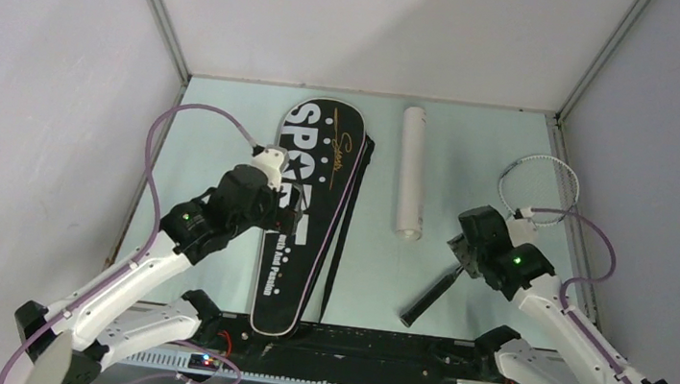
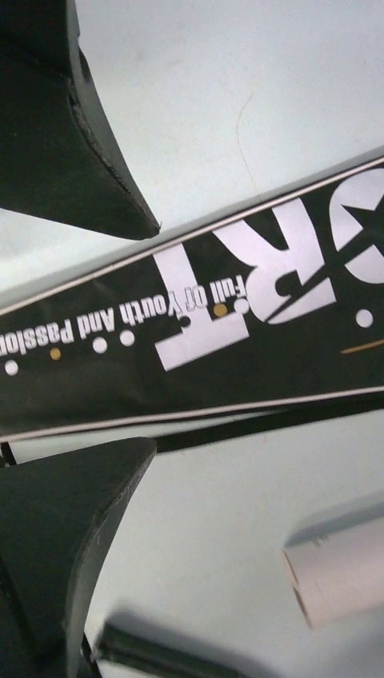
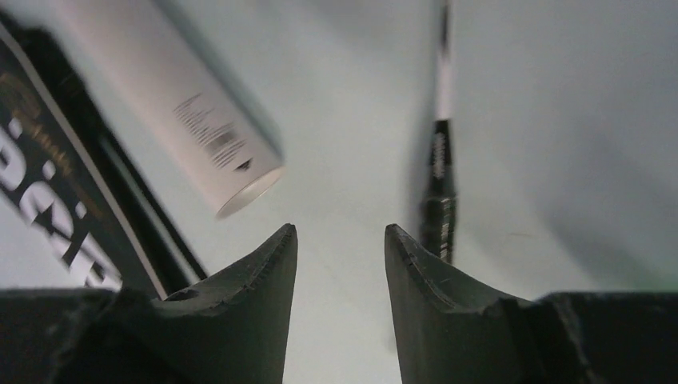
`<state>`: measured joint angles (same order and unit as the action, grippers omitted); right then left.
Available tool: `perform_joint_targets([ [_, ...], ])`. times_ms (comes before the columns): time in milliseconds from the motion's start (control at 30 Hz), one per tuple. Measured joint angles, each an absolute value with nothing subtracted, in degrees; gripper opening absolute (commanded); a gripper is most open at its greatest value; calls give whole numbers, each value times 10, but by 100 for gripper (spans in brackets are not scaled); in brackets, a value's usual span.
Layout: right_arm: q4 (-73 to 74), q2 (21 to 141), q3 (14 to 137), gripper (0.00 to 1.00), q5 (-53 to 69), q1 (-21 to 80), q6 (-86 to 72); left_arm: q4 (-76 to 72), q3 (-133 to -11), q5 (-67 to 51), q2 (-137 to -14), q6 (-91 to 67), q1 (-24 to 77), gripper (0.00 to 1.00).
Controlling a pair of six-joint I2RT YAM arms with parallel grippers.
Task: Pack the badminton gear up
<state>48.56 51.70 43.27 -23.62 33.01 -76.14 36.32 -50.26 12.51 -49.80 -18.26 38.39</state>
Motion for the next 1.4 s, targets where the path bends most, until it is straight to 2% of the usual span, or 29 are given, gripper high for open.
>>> perform_joint_targets([
  [367, 471, 519, 344, 45, -222, 196, -710, 376, -471, 177, -503, -105, 384, 100],
  [700, 412, 586, 314, 45, -188, 183, -701, 375, -457, 156, -494, -100, 384, 100],
  [1100, 340, 643, 288, 45, -167, 181, -702, 392, -494, 39, -542, -105, 389, 98],
  [1300, 317, 659, 287, 37, -163, 181, -703, 391, -532, 12, -552, -126, 452, 94],
  [1367, 309, 661, 286, 29, -161, 181, -703, 382, -532, 10, -554, -140, 479, 91],
  [1400, 306, 663, 285, 21, -161, 181, -703, 375, -530, 11, -555, -148, 492, 89],
])
